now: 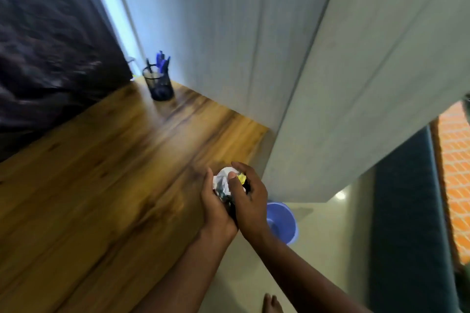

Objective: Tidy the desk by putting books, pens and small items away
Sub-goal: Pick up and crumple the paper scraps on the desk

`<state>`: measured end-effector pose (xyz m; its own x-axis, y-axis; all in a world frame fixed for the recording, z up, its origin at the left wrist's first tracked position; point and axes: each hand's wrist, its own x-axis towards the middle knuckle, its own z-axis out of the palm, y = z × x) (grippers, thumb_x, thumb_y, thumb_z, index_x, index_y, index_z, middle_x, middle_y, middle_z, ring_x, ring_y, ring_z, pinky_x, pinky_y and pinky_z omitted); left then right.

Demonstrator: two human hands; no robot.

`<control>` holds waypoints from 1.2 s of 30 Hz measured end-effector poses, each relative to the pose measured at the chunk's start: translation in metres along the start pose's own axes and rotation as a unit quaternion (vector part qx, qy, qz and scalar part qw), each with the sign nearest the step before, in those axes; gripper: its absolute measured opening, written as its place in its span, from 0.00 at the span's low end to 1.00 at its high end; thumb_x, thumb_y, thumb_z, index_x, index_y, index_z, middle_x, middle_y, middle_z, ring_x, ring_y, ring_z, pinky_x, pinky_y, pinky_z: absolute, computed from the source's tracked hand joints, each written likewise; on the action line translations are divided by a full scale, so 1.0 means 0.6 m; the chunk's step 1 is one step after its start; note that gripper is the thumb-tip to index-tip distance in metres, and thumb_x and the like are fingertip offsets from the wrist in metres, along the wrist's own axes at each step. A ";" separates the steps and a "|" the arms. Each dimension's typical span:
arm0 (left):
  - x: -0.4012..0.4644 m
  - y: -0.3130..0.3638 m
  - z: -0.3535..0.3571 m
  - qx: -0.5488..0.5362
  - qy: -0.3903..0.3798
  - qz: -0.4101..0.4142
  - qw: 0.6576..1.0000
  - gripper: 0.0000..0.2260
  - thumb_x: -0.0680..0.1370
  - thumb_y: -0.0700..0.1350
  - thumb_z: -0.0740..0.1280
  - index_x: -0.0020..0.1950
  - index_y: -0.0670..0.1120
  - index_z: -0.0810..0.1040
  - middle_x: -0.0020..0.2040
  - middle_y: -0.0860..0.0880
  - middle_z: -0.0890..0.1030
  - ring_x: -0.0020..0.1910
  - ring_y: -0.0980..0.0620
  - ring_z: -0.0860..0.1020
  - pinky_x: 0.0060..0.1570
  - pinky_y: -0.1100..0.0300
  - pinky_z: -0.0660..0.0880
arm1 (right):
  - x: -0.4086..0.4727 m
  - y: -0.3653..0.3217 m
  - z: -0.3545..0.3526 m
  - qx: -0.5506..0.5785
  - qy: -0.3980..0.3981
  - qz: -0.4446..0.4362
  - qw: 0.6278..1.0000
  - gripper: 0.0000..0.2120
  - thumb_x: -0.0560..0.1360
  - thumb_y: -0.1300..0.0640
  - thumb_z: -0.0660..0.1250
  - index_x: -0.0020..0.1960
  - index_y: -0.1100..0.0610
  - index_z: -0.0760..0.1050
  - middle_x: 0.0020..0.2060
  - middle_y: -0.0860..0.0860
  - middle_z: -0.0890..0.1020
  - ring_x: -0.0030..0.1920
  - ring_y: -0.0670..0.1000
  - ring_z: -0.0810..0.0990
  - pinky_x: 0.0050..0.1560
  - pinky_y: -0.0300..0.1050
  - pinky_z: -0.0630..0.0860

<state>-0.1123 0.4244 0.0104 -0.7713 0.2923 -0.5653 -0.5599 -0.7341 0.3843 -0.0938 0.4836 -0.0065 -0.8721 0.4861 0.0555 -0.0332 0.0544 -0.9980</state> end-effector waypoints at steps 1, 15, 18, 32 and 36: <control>0.007 -0.015 0.001 0.002 0.003 -0.005 1.000 0.24 0.80 0.63 0.62 0.54 0.42 0.83 0.46 0.43 0.84 0.45 0.45 0.85 0.51 0.53 0.79 | 0.003 0.005 -0.015 0.005 -0.004 0.011 1.000 0.15 0.76 0.43 0.67 0.60 0.47 0.81 0.54 0.48 0.85 0.56 0.51 0.84 0.58 0.59 0.80; 0.206 -0.308 -0.049 0.073 0.040 -0.053 0.995 0.22 0.77 0.63 0.64 0.54 0.44 0.79 0.50 0.43 0.81 0.54 0.44 0.82 0.59 0.50 0.75 | 0.071 0.234 -0.249 0.045 0.048 0.197 0.978 0.07 0.81 0.58 0.68 0.57 0.54 0.83 0.48 0.46 0.87 0.51 0.46 0.86 0.53 0.43 0.82; 0.248 -0.356 -0.085 0.076 0.058 -0.064 0.993 0.23 0.81 0.62 0.59 0.56 0.43 0.80 0.50 0.42 0.82 0.56 0.43 0.82 0.59 0.51 0.76 | 0.077 0.307 -0.267 0.047 0.049 0.229 0.971 0.09 0.80 0.56 0.68 0.57 0.55 0.83 0.49 0.49 0.87 0.52 0.49 0.86 0.56 0.49 0.83; 0.434 -0.510 -0.270 0.095 0.151 -0.120 0.977 0.21 0.81 0.62 0.59 0.62 0.48 0.79 0.60 0.40 0.82 0.62 0.38 0.80 0.58 0.47 0.77 | 0.109 0.597 -0.341 0.112 0.075 0.410 0.902 0.11 0.80 0.58 0.68 0.55 0.65 0.83 0.47 0.59 0.87 0.45 0.51 0.86 0.41 0.39 0.80; 0.491 -0.545 -0.306 0.119 0.150 -0.137 0.972 0.27 0.82 0.60 0.59 0.70 0.43 0.79 0.66 0.39 0.81 0.66 0.38 0.79 0.62 0.46 0.77 | 0.122 0.675 -0.343 0.122 0.091 0.439 0.885 0.12 0.80 0.57 0.68 0.56 0.65 0.83 0.50 0.61 0.86 0.48 0.53 0.86 0.41 0.40 0.80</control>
<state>-0.1013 0.6380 -0.4157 -0.4809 0.2377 -0.8439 -0.8131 -0.4809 0.3279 -0.0706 0.7205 -0.4000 -0.5214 0.3807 -0.7637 0.4954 -0.5937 -0.6342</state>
